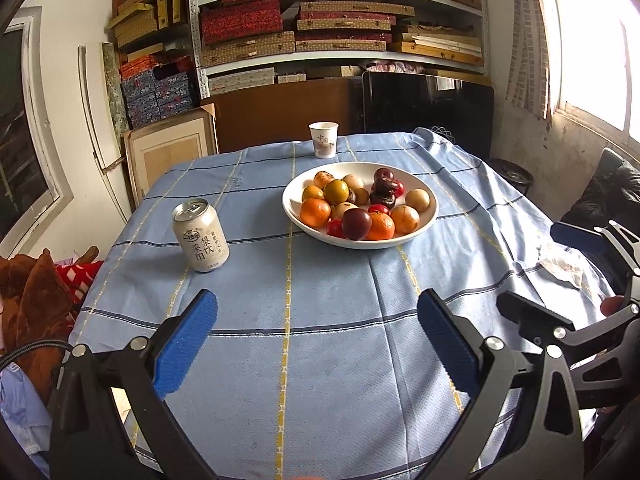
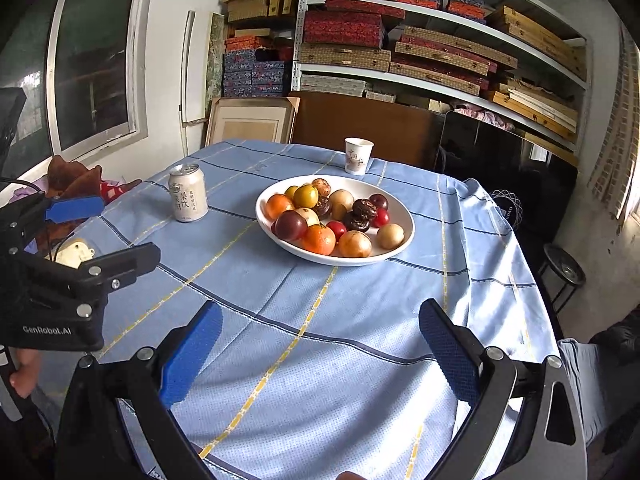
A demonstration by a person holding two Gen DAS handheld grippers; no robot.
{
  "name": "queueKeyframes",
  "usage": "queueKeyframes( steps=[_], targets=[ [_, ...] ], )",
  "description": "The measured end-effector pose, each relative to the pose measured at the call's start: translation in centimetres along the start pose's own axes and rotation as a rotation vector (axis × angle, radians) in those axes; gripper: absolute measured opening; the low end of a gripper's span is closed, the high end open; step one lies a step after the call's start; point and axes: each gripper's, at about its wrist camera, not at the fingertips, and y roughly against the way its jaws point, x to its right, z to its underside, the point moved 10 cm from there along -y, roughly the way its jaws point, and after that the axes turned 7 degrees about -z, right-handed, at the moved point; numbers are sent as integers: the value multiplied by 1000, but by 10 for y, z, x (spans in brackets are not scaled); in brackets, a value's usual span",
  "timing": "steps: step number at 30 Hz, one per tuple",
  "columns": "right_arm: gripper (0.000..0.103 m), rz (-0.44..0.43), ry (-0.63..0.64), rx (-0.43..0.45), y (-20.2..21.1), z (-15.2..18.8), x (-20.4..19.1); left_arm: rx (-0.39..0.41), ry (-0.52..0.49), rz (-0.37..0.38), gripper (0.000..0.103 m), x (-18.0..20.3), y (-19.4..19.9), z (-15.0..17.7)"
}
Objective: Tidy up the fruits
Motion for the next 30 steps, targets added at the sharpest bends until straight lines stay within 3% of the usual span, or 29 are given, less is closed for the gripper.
queueKeyframes(
  steps=[30],
  targets=[
    [99,19,-40,-10,2,9,23,-30,19,-14,98,-1,-13,-4]
  ],
)
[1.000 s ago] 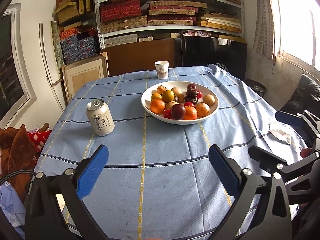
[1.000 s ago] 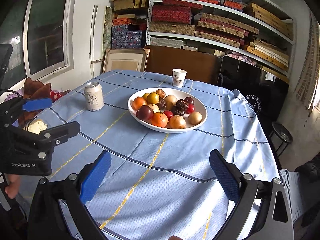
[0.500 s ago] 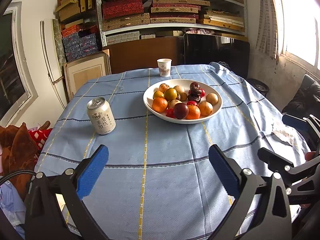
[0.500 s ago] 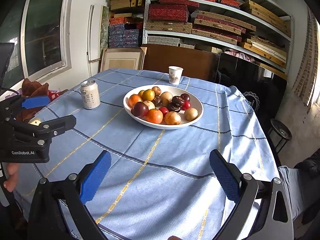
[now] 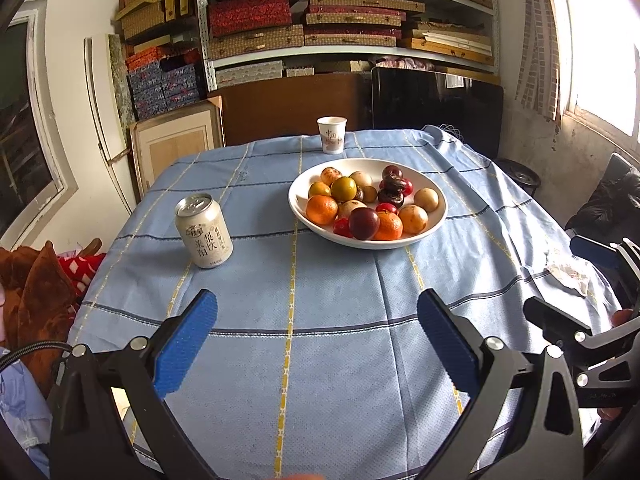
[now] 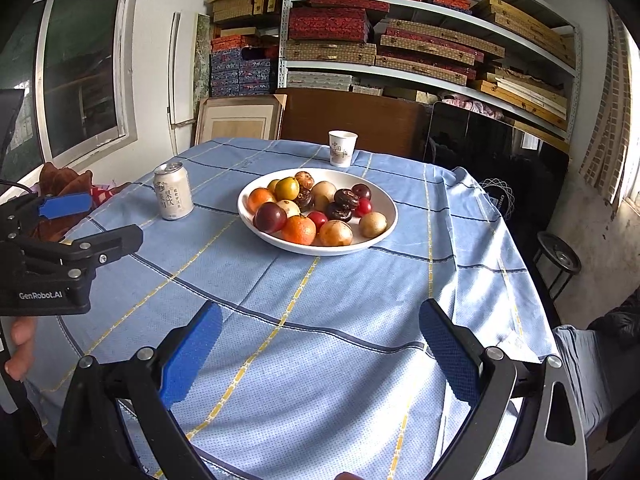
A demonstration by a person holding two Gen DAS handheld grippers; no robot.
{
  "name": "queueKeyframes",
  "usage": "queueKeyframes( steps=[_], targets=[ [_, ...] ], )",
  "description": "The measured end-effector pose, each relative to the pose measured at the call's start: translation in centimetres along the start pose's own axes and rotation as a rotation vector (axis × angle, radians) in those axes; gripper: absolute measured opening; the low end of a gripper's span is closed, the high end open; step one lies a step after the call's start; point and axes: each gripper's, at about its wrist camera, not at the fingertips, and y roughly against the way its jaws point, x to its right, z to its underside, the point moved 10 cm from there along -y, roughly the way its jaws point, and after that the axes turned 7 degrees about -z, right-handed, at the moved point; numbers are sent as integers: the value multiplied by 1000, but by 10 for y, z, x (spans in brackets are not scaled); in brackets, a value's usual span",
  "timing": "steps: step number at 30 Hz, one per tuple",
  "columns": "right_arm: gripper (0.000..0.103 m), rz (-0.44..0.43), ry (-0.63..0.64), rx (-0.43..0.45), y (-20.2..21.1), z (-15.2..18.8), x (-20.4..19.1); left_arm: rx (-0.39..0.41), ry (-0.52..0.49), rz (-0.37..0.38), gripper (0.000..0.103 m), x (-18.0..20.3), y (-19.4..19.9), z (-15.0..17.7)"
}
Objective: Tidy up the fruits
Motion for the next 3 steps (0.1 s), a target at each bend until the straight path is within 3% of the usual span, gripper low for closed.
queueKeyframes(
  steps=[3],
  targets=[
    [99,2,1,-2,0,0,0,-1,-1,0,98,0,0,1]
  ],
)
